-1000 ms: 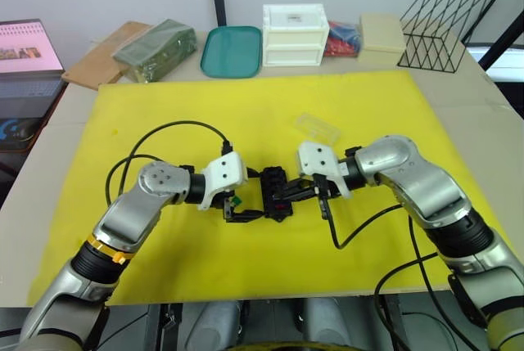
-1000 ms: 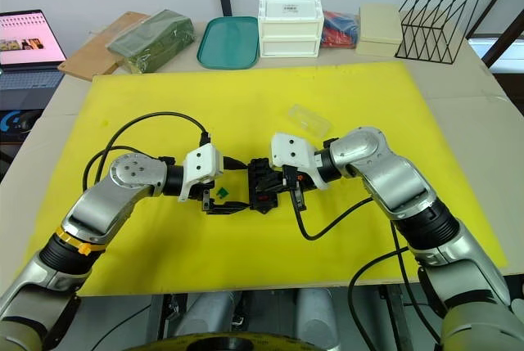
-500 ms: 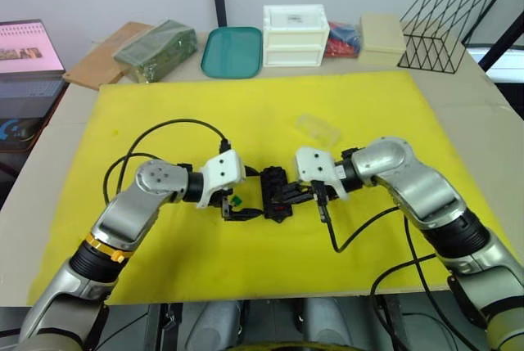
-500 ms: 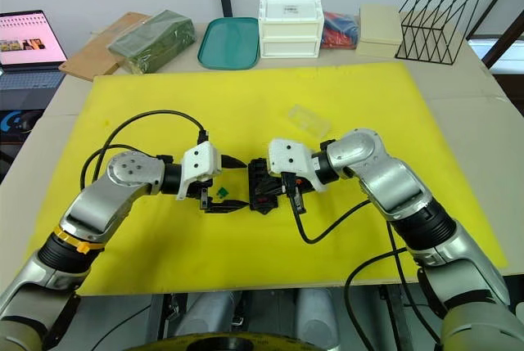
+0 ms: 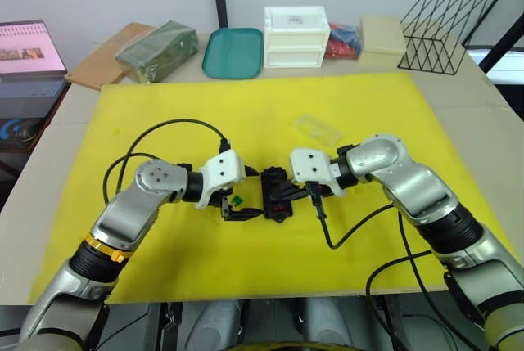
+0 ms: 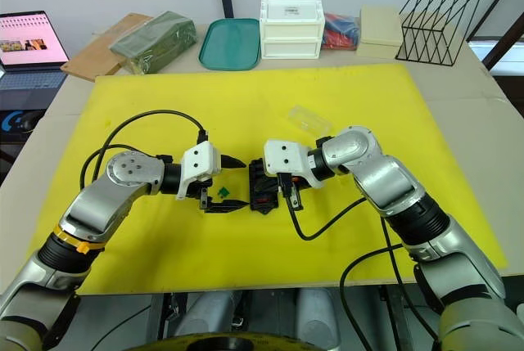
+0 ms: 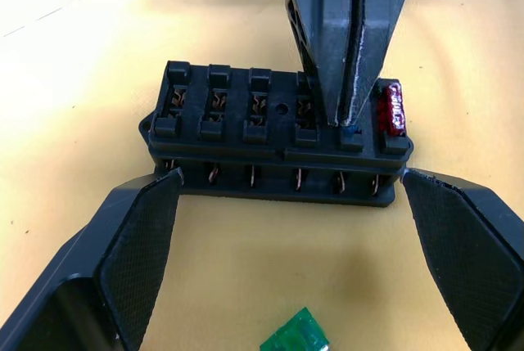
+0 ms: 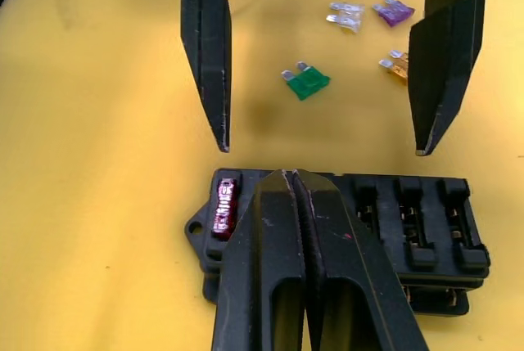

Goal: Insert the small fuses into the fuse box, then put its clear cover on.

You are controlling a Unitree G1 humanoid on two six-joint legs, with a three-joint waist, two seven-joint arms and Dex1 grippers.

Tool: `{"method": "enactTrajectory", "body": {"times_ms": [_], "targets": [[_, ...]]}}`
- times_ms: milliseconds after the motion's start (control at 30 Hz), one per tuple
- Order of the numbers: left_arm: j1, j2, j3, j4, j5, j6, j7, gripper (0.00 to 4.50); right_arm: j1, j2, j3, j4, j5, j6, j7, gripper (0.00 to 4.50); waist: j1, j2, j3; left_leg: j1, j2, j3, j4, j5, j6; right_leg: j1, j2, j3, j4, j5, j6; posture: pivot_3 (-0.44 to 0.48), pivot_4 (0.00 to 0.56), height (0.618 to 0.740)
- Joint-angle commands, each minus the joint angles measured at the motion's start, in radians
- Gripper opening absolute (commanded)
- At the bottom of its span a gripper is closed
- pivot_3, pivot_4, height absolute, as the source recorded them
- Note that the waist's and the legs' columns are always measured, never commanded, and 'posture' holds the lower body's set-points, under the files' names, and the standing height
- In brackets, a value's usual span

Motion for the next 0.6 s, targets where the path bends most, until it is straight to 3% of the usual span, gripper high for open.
{"method": "enactTrajectory", "body": {"times_ms": [33, 200, 333, 533, 600], "targets": [[-0.007, 0.009, 0.042, -0.046, -0.035, 0.019, -0.001, 4.5, 0.018, -0.015, -0.016, 0.019, -0.009, 0.034, 0.001, 0.05, 0.001, 0.0, 0.0, 0.0, 0.0, 0.0, 0.0, 0.0, 0.0, 0.0, 0.0, 0.0, 0.0, 0.0, 0.0, 0.0, 0.15, 0.74], [-0.003, 0.048, 0.126, -0.119, -0.133, 0.085, -0.029, 4.5, -0.011, -0.008, -0.153, -0.061, 0.112, 0.111, -0.006, 0.05, -0.001, 0.0, 0.0, -0.003, 0.0, 0.0, 0.0, 0.0, 0.0, -0.003, 0.0, 0.0, 0.0, 0.0, 0.0, 0.0, 0.15, 0.74], [0.025, 0.135, 0.252, -0.182, -0.238, 0.149, -0.06, 4.5, -0.016, -0.032, -0.274, -0.09, 0.18, 0.12, -0.018, 0.05, -0.005, 0.0, 0.001, -0.004, 0.0, 0.0, -0.001, 0.0, 0.0, -0.005, 0.0, 0.0, 0.0, 0.0, 0.0, 0.0, 0.15, 0.74], [0.154, 0.306, 0.411, -0.193, -0.302, 0.162, -0.132, 4.5, 0.022, -0.166, -0.325, -0.073, 0.174, 0.064, 0.06, 0.05, -0.003, 0.0, 0.001, -0.004, 0.001, 0.0, -0.001, 0.0, 0.0, -0.004, 0.001, 0.0, 0.0, 0.0, 0.0, 0.0, 0.15, 0.74], [0.226, 0.372, 0.475, -0.175, -0.306, 0.161, -0.166, 4.5, 0.033, -0.231, -0.352, -0.059, 0.196, 0.082, 0.104, 0.46, -0.003, 0.001, 0.002, -0.004, 0.001, 0.0, -0.001, 0.0, 0.0, -0.004, 0.0, 0.0, -0.001, 0.0, 0.0, 0.0, 0.15, 0.74]]}}
